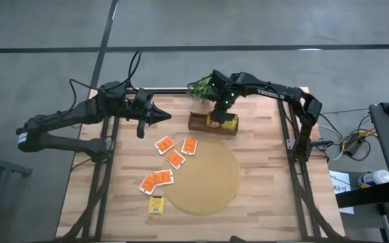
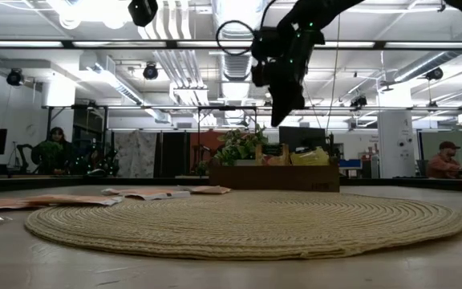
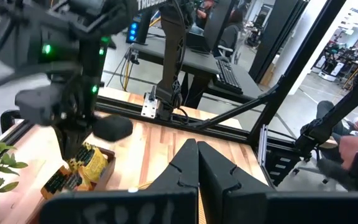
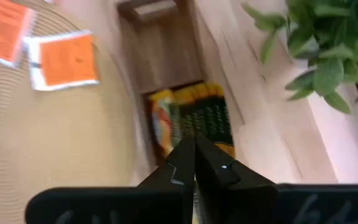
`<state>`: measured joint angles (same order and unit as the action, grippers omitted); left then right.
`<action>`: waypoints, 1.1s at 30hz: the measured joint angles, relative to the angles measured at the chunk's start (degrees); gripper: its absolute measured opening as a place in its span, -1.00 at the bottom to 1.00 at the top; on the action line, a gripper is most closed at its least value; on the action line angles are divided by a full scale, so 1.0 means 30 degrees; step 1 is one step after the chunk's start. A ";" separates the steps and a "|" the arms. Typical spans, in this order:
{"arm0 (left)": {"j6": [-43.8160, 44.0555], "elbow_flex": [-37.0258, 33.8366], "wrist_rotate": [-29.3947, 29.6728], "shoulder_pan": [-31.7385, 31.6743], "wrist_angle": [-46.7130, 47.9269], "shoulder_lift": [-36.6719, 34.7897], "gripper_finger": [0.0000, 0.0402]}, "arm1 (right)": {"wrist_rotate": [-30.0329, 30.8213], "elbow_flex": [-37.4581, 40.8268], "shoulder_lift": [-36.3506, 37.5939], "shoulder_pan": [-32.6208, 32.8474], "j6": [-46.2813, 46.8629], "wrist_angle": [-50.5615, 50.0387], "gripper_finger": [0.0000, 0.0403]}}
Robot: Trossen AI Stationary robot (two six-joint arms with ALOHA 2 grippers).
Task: Pick & Place Tea
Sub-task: Put the yellow tea bag into the right section of the wooden organizer
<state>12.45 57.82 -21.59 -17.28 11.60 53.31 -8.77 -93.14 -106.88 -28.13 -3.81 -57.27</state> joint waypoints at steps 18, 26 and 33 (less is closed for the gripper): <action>0.1800 0.0015 -0.1971 0.1203 0.3514 -0.2930 -1.00 | -0.1085 0.0251 0.8307 0.3060 0.2414 0.2020 -0.96; 0.6235 0.0015 -0.5363 0.2287 0.3603 -0.2962 -1.00 | 0.0694 0.0262 1.0482 0.5519 0.3840 0.3383 -0.96; 0.6855 0.0015 -0.5324 0.3686 0.3287 -0.2591 -1.00 | 0.2988 0.0322 1.0925 0.6862 0.5037 0.3314 -0.96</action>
<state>33.02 57.87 -37.56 -6.22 21.47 45.54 0.19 -92.18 -74.11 -7.55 11.30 -47.33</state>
